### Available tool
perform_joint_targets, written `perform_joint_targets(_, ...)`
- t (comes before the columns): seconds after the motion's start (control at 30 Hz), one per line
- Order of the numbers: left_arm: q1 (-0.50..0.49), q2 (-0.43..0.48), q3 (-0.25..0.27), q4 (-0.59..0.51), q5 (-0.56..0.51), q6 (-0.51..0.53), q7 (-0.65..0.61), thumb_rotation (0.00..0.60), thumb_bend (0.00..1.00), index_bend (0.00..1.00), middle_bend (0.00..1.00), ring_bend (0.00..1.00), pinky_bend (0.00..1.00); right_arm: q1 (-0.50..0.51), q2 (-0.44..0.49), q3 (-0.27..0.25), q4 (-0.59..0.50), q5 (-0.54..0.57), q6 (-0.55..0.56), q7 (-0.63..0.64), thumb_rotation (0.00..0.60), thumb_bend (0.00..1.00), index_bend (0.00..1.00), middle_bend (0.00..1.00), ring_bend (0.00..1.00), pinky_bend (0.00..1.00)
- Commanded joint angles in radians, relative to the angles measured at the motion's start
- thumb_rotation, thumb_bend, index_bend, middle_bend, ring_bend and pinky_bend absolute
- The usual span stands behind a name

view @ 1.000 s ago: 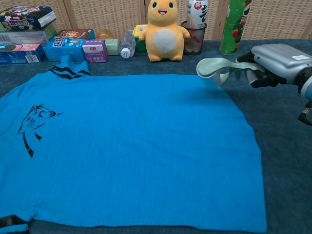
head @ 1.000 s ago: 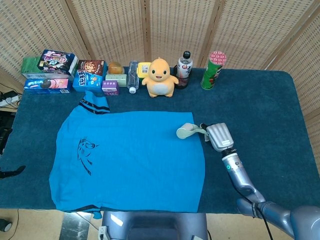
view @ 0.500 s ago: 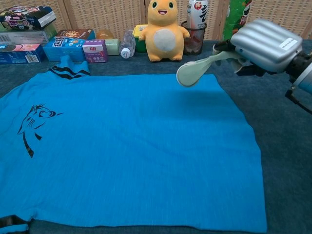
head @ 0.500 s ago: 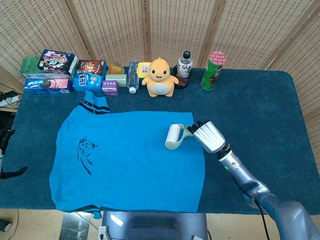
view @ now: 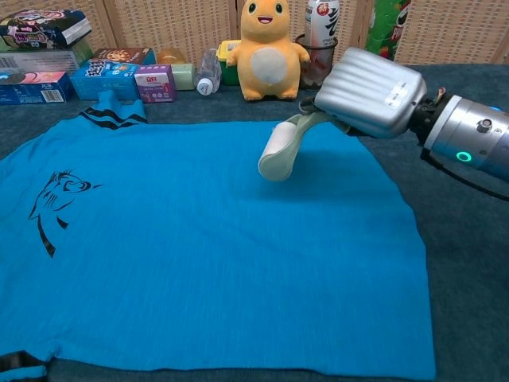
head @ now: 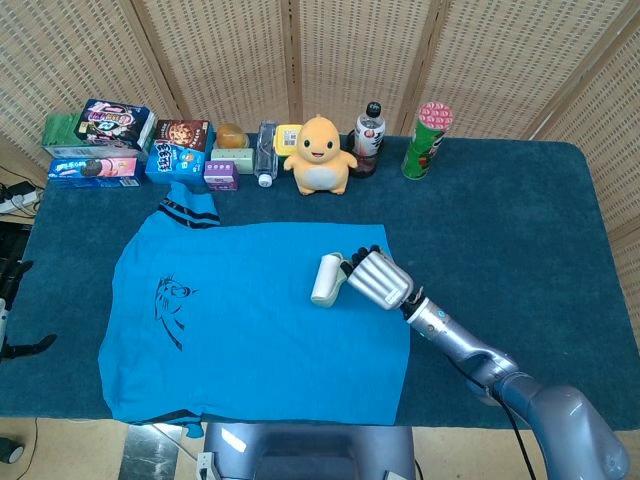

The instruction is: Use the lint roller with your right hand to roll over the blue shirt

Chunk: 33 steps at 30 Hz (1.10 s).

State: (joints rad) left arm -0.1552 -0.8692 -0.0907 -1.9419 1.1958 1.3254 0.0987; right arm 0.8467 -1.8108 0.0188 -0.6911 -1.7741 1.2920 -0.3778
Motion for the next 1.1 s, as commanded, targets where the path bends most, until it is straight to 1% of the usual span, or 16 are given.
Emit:
perform_joint_targets(0.03, 0.0, 0.002, 0.0, 0.001, 0.0, -0.002, -0.004, 0.6, 0.18, 0.0, 0.0, 0.0, 0.1, 0.037, -0.001, 0.016, -0.045, -0.002, -0.034, -0.078, 0.6, 1.0, 0.51, 0.71, 0.67, 0.98)
perform_joint_targets(0.13, -0.002, 0.003, 0.0, 0.002, -0.003, -0.007, -0.007, 0.6, 0.18, 0.0, 0.0, 0.0, 0.1, 0.071, 0.003, 0.032, -0.095, -0.002, -0.064, -0.135, 0.6, 1.0, 0.5, 0.71, 0.67, 0.98)
perform_joint_targets(0.23, -0.004, 0.003, 0.0, 0.003, -0.004, -0.011, -0.008, 0.6, 0.18, 0.0, 0.0, 0.0, 0.1, 0.104, -0.001, 0.048, -0.12, -0.003, -0.096, -0.195, 0.6, 1.0, 0.51, 0.71, 0.67, 0.98)
perform_joint_targets(0.37, -0.003, 0.005, 0.002, 0.002, -0.002, -0.012, -0.013, 0.6, 0.18, 0.0, 0.0, 0.0, 0.1, 0.157, -0.035, 0.06, -0.099, -0.016, -0.132, -0.265, 0.6, 1.0, 0.51, 0.71, 0.67, 0.98)
perform_joint_targets(0.53, -0.006, 0.008, 0.002, 0.004, -0.003, -0.021, -0.021, 0.6, 0.18, 0.0, 0.0, 0.0, 0.1, 0.188, -0.077, 0.063, -0.051, -0.012, -0.17, -0.292, 0.6, 1.0, 0.51, 0.71, 0.67, 0.98)
perform_joint_targets(0.7, -0.005, 0.012, 0.003, 0.005, 0.002, -0.022, -0.032, 0.6, 0.18, 0.0, 0.0, 0.0, 0.1, 0.194, -0.111, 0.047, -0.002, -0.011, -0.184, -0.289, 0.6, 1.0, 0.51, 0.71, 0.67, 0.98)
perform_joint_targets(0.87, -0.002, 0.016, 0.002, 0.006, 0.003, -0.019, -0.042, 0.6, 0.18, 0.0, 0.0, 0.0, 0.1, 0.196, -0.124, 0.031, 0.026, -0.012, -0.19, -0.268, 0.6, 1.0, 0.51, 0.71, 0.67, 0.98)
perform_joint_targets(1.1, -0.002, 0.02, 0.004, 0.006, 0.007, -0.022, -0.049, 0.6, 0.18, 0.0, 0.0, 0.0, 0.1, 0.176, -0.107, -0.027, 0.054, -0.033, -0.199, -0.242, 0.6, 1.0, 0.51, 0.71, 0.67, 0.98)
